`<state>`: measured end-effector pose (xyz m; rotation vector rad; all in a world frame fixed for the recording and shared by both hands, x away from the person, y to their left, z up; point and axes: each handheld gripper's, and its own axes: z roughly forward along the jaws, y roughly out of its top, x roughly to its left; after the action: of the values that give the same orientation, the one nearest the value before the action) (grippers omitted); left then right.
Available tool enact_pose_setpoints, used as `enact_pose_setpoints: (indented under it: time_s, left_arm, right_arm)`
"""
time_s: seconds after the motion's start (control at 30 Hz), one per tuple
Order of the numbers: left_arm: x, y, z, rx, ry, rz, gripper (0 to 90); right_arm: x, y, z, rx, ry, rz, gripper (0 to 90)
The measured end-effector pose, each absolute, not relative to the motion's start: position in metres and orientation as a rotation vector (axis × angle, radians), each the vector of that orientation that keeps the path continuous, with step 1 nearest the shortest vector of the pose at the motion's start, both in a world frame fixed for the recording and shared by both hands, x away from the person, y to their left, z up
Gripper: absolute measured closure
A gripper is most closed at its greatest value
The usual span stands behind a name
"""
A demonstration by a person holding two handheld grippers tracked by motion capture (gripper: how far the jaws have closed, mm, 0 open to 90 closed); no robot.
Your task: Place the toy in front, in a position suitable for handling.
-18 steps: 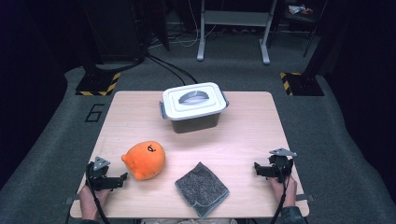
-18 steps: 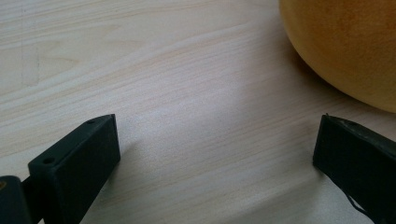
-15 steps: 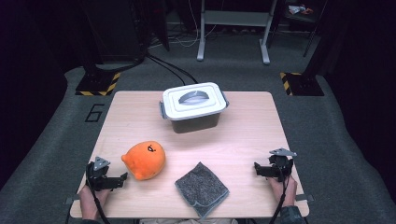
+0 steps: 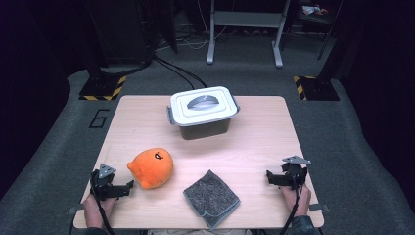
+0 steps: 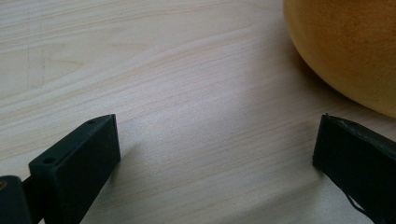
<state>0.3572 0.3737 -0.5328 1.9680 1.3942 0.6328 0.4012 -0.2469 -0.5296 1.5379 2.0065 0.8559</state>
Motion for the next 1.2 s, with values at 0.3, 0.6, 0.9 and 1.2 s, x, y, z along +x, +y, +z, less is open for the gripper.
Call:
enact_pose_setpoints:
  time_s: [0.3, 0.6, 0.9, 1.2]
  left_arm:
    - [0.358, 0.375, -0.532, 1.976, 1.398, 0.611, 1.2]
    - [0.357, 0.374, -0.533, 1.966, 1.392, 0.627, 1.3]
    - [0.357, 0.375, -0.531, 1.982, 1.396, 0.614, 1.2]
    - [0.358, 0.375, -0.532, 1.977, 1.397, 0.610, 1.3]
  right_arm:
    - [0.402, -0.244, -0.528, 1.536, 2.017, 0.830, 0.0]
    - [0.395, -0.245, -0.519, 1.551, 2.018, 0.860, 0.0]
    - [0.379, -0.224, -0.498, 1.473, 2.035, 0.901, 0.3]
    - [0.366, -0.202, -0.486, 1.397, 2.092, 0.933, 0.5]
